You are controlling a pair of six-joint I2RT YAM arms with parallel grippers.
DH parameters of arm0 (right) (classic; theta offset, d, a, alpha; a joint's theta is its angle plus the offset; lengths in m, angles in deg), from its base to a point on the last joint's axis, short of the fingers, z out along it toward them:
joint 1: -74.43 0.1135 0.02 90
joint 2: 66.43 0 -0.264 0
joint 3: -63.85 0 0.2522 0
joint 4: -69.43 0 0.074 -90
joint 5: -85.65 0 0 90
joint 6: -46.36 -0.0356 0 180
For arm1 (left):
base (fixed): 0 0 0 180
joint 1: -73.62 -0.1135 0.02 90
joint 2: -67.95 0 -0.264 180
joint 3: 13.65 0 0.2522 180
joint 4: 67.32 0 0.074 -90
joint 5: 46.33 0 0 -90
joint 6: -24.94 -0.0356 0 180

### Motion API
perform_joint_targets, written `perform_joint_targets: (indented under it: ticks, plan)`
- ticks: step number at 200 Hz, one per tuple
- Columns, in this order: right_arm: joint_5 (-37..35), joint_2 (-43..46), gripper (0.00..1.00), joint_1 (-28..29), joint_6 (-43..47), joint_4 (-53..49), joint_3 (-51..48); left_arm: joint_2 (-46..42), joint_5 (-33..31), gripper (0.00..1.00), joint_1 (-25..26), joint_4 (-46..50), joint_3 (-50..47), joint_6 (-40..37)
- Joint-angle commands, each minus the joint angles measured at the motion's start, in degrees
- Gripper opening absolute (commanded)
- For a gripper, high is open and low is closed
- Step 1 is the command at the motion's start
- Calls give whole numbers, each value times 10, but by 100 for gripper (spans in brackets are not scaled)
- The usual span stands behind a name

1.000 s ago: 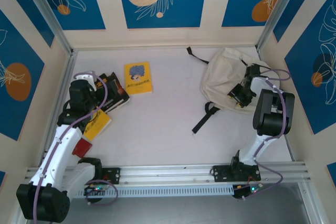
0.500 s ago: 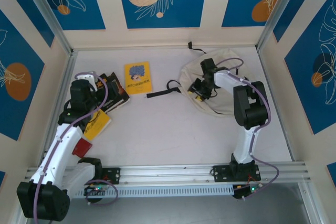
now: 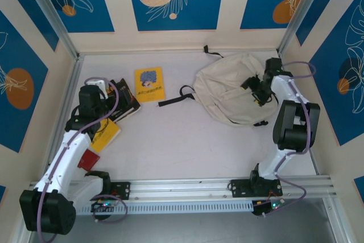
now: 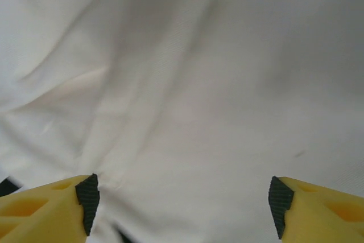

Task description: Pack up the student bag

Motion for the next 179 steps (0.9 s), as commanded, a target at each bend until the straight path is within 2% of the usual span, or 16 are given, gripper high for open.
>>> perform_joint_targets:
  ticks: [1, 42, 67, 87, 132, 156, 179]
  plan:
    - [72, -36, 84, -28, 21, -13, -15, 7, 41, 100, -3, 9, 22, -2]
    - [58, -38, 87, -31, -6, -4, -58, 14, 63, 100, -1, 24, 31, 6]
    - [100, -6, 84, -28, -41, 17, -119, 28, 76, 100, 2, 62, 54, 6]
    - [119, 47, 83, -1, -90, 47, -183, 48, 96, 100, 8, 77, 65, 15]
    - [131, 152, 82, 138, -280, 172, -324, 100, 101, 98, 63, 64, 71, 60]
    - [130, 153, 81, 231, -373, 239, -356, 132, 88, 97, 114, 44, 74, 71]
    - [110, 119, 80, 339, -429, 262, -327, 176, 76, 97, 166, 23, 83, 82]
